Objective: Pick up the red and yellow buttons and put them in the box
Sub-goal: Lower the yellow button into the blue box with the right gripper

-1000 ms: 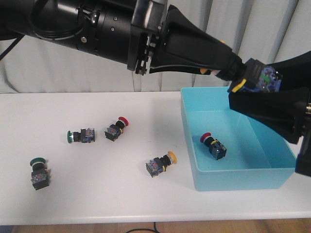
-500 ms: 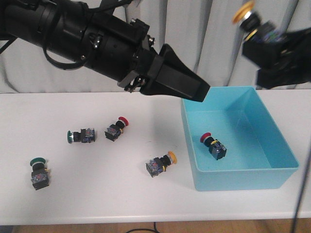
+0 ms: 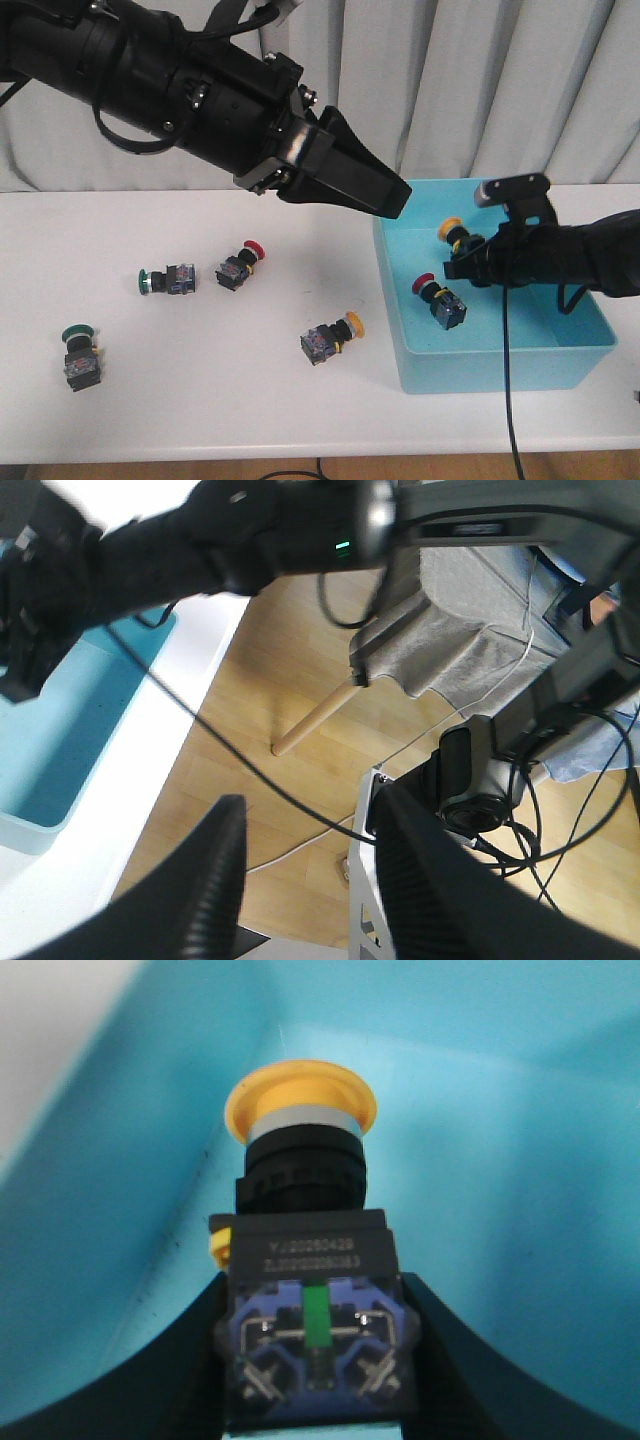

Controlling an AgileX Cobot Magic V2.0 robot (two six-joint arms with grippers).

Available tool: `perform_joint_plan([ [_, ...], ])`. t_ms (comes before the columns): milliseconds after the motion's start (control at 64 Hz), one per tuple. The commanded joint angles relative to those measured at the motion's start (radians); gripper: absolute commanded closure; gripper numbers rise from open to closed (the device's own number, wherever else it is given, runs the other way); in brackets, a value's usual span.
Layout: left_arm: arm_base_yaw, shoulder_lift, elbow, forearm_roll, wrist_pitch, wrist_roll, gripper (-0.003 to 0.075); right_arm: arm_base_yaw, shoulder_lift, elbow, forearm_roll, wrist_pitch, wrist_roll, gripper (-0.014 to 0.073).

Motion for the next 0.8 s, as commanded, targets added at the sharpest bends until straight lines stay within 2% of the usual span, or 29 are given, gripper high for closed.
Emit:
perform_joint_plan([
  [0,-0.003,-0.040,-0.025,-0.061,0.002,-0.003,0.0476,-0.005,-0.006,-0.041,0.023,-0.012,-0.009,0.0570],
  [172,-0.003,-0.040,-0.025,-0.061,0.002,-0.003,0.0505,-0.005,0.036,-0.044,0.023,-0.008,-0.009,0.0452],
  [422,-0.003,-0.040,-0.025,-0.054,0.002,-0.002,0.0504,-0.005,0.047,-0.044,0.027,-0.005,0.004,0.0085],
  [531,-0.003,-0.040,-0.025,-0.022,0.002,-0.002,0.0504,-0.005,0.046,-0.044,0.027,0.006,0.011,-0.0013],
  [625,-0.003,-0.040,-0.025,0.010,0.002,-0.002,0.0504,-0.005,0.027,-0.044,0.027,0.039,0.037,-0.0040],
  [781,-0.003,-0.040,-0.025,0.074,0.002,-0.004,0.0504,-0.005,-0.061,-0.044,0.027,0.136,0.079,-0.0006],
])
